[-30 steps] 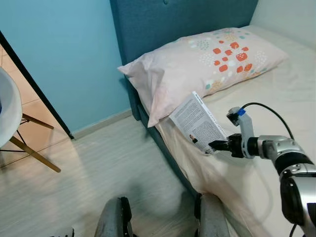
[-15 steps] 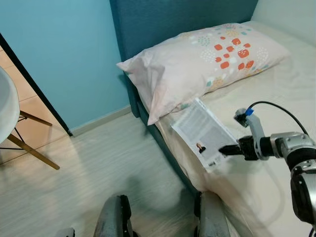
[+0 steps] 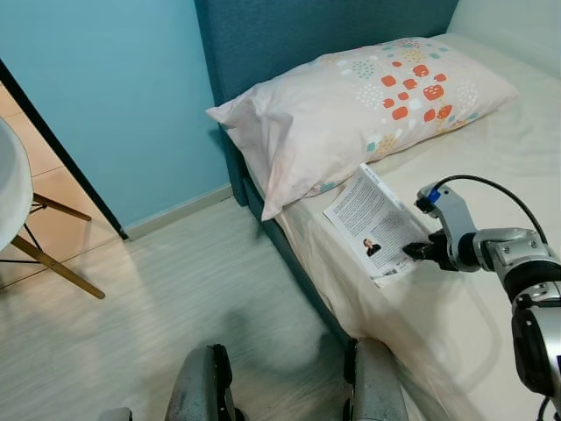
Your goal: Clean up the room
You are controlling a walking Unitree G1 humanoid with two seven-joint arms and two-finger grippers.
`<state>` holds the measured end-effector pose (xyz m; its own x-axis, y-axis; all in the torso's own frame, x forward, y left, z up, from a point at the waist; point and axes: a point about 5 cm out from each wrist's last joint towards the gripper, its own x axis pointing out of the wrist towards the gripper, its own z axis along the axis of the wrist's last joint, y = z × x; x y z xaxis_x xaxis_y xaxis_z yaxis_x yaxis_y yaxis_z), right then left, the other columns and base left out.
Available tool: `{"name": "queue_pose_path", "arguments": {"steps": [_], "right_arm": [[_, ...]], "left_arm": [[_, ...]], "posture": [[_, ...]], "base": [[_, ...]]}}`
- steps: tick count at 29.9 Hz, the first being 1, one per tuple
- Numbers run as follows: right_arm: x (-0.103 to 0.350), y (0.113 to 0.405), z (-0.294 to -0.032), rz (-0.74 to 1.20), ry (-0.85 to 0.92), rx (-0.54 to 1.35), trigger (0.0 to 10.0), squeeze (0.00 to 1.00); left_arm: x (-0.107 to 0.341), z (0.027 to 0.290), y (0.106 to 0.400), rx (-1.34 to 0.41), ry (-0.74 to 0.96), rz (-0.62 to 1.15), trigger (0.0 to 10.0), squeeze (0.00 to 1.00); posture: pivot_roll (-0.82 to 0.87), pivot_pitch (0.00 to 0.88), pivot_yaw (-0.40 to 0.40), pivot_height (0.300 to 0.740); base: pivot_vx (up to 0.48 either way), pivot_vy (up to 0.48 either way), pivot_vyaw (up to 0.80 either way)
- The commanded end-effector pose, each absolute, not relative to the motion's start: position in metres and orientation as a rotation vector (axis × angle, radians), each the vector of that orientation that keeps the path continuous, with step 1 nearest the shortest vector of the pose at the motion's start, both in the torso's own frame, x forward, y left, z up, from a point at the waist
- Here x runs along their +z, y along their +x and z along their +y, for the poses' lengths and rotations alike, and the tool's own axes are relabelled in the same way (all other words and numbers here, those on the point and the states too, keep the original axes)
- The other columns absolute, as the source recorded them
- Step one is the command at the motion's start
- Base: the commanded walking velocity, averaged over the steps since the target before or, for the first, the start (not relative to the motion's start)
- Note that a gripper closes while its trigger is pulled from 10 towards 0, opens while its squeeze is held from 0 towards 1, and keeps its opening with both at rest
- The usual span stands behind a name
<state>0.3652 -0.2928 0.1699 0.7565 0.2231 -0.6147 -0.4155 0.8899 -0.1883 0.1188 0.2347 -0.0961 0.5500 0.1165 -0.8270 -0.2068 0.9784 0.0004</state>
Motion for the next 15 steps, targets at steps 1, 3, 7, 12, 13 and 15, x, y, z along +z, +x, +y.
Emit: {"name": "queue_pose_path", "arguments": {"steps": [1,3,7,12,13,15], "right_arm": [[0.171,0.368,-0.290,0.590,-0.344,0.342,10.0,1.00],[0.173,0.369,-0.289,0.577,-0.351,0.332,10.0,0.98],[0.177,0.375,-0.290,0.514,-0.464,0.239,10.0,0.88],[0.187,0.379,-0.295,0.443,-0.579,0.133,10.0,0.22],[0.187,0.379,-0.295,0.443,-0.579,0.133,10.0,0.22],[0.202,0.382,-0.301,0.373,-0.712,0.036,10.0,0.00]], "left_arm": [[-0.099,0.240,0.106,0.207,-0.090,1.007,10.0,0.00],[-0.099,0.240,0.106,0.207,-0.091,1.007,10.0,0.00],[-0.099,0.238,0.107,0.206,-0.092,1.009,10.0,0.00],[-0.098,0.237,0.111,0.205,-0.093,1.004,10.0,0.00],[-0.098,0.237,0.111,0.205,-0.093,1.004,10.0,0.00],[-0.097,0.235,0.117,0.203,-0.098,0.993,10.0,0.00]], "posture": [[0.04,0.270,0.028,0.565],[0.04,0.270,0.028,0.565],[0.04,0.264,0.028,0.565],[0.03,0.249,0.028,0.565],[0.03,0.249,0.028,0.565],[0.03,0.235,0.024,0.565]], "base": [[0.000,0.000,0.00],[0.000,0.000,0.00],[0.000,0.000,0.00],[0.000,0.000,0.00],[0.000,0.000,0.00],[0.000,0.000,0.00]]}}
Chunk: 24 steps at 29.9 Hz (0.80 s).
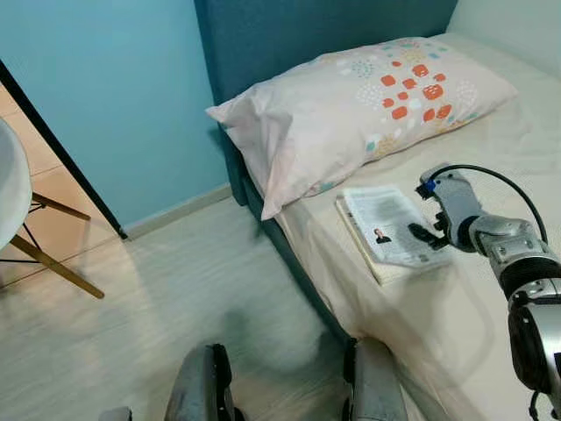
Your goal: Clean up the room
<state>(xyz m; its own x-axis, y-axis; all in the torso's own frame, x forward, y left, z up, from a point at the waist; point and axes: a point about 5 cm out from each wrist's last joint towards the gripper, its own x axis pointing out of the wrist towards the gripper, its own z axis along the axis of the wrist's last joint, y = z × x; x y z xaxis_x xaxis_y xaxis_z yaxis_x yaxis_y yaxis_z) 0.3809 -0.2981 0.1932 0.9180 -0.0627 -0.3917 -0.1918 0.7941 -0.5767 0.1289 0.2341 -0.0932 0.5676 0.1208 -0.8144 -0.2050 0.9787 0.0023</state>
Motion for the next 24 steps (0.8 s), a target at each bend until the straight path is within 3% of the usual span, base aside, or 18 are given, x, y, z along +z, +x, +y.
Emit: {"name": "queue_pose_path", "arguments": {"steps": [1,5,6,7,8,15,17,19,24], "right_arm": [[0.209,0.384,-0.303,0.340,-0.741,0.002,10.0,0.00],[0.215,0.386,-0.301,0.292,-0.685,-0.012,10.0,0.00],[0.204,0.388,-0.286,0.256,-0.460,0.064,10.0,0.00],[0.204,0.388,-0.286,0.256,-0.460,0.064,10.0,0.00],[0.198,0.389,-0.278,0.227,-0.343,0.091,10.0,0.00],[0.188,0.388,-0.274,0.197,-0.203,0.067,10.0,0.00],[0.144,0.371,-0.280,0.193,0.010,-0.080,10.0,0.00],[0.134,0.365,-0.283,0.188,0.089,-0.134,10.0,0.00],[0.113,0.358,-0.268,0.134,0.318,-0.120,10.0,0.00]], "left_arm": [[-0.097,0.234,0.120,0.202,-0.101,0.989,10.0,0.00],[-0.096,0.231,0.125,0.203,-0.111,0.980,10.0,0.00],[-0.096,0.227,0.131,0.218,-0.137,0.965,10.0,0.00],[-0.096,0.227,0.131,0.218,-0.137,0.965,10.0,0.00],[-0.094,0.225,0.135,0.226,-0.142,0.954,10.0,0.00],[-0.091,0.226,0.145,0.257,-0.164,0.920,10.0,0.00],[-0.069,0.244,0.183,0.364,-0.198,0.775,10.0,0.00],[-0.062,0.250,0.193,0.386,-0.201,0.733,10.0,0.00],[-0.028,0.267,0.237,0.383,-0.122,0.576,10.0,0.00]], "posture": [[0.02,0.225,0.020,0.565],[0.02,0.215,0.017,0.565],[0.01,0.191,0.007,0.565],[0.01,0.191,0.007,0.565],[0.01,0.188,0.003,0.565],[0.00,0.160,-0.011,0.565],[0.00,0.123,-0.028,0.565],[0.00,0.123,-0.028,0.565],[-0.04,0.076,-0.022,0.565]], "base": [[0.000,0.000,0.00],[0.000,0.000,0.00],[0.000,0.000,0.00],[0.000,0.000,0.00],[0.000,0.000,0.00],[0.000,0.000,0.00],[0.000,0.000,0.00],[0.000,0.000,0.00],[0.000,0.000,0.00]]}}
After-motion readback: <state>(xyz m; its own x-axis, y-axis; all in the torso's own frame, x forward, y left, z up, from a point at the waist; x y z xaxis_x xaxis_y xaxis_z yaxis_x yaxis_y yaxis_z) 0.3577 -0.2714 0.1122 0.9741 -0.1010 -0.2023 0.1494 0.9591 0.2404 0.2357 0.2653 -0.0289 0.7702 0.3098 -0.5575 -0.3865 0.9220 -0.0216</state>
